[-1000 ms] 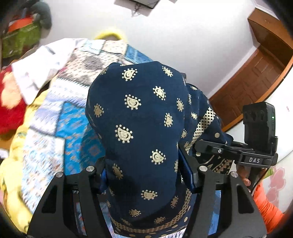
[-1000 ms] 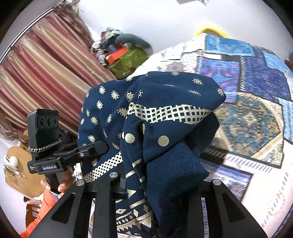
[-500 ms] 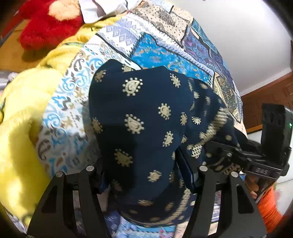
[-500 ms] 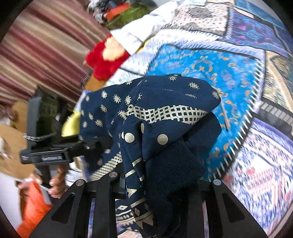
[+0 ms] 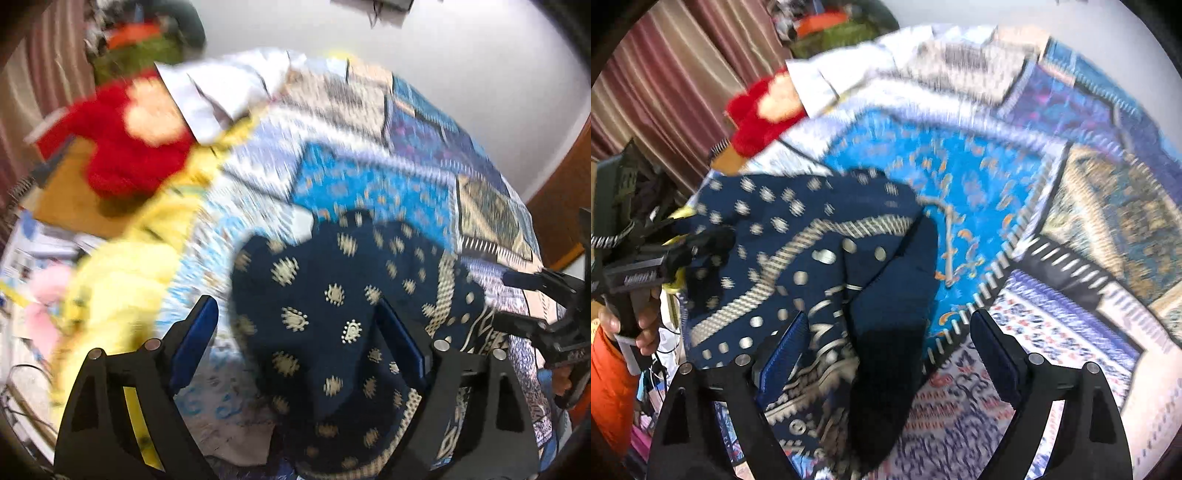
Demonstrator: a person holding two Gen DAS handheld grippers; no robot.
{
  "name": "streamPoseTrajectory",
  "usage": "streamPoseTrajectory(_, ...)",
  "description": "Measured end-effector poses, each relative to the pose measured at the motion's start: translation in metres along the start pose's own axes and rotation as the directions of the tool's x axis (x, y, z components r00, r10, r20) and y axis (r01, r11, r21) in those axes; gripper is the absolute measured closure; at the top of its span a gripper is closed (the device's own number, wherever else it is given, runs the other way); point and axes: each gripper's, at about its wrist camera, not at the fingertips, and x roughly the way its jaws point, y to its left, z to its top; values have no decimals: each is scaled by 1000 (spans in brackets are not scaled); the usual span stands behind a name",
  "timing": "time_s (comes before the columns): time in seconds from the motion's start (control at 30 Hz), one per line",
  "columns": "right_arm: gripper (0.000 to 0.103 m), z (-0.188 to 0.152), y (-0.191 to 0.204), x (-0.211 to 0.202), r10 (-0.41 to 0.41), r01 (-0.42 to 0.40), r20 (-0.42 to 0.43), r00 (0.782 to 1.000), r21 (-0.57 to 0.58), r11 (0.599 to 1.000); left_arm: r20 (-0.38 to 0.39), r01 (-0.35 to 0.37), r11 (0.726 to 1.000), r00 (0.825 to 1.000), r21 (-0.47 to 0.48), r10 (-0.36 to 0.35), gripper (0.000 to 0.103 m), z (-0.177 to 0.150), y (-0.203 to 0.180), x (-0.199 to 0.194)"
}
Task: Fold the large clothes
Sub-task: 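Open both tools and lift them away from the folded hoodie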
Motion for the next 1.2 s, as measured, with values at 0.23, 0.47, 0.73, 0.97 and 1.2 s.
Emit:
streamPoseTrajectory(0.23,15,-28,33,-8,0,-3,-28,1000,-98,995,10,-7,992,1000,129,6,9,-38,-37,-32)
streamPoseTrajectory(0.47,15,-77,31,5,-55,34,-183,982,-117,993,-148,-64,985,985,160,88,9,-95,-49,-3)
streamPoseTrajectory(0.73,15,-99,34,-92,-78,80,37,996,-68,994,-69,-131,982,988,136,141,10,-105,-53,-72)
streamPoseTrajectory(0.97,15,-99,72,-228,-61,90,428,902,-47,995,280,-110,990,956,92,81,10,-85,-84,-214)
streamPoseTrajectory(1.2,15,-122,124,-335,-33,82,699,715,-37,996,611,-147,982,790,118,45,10,-97,-131,-329)
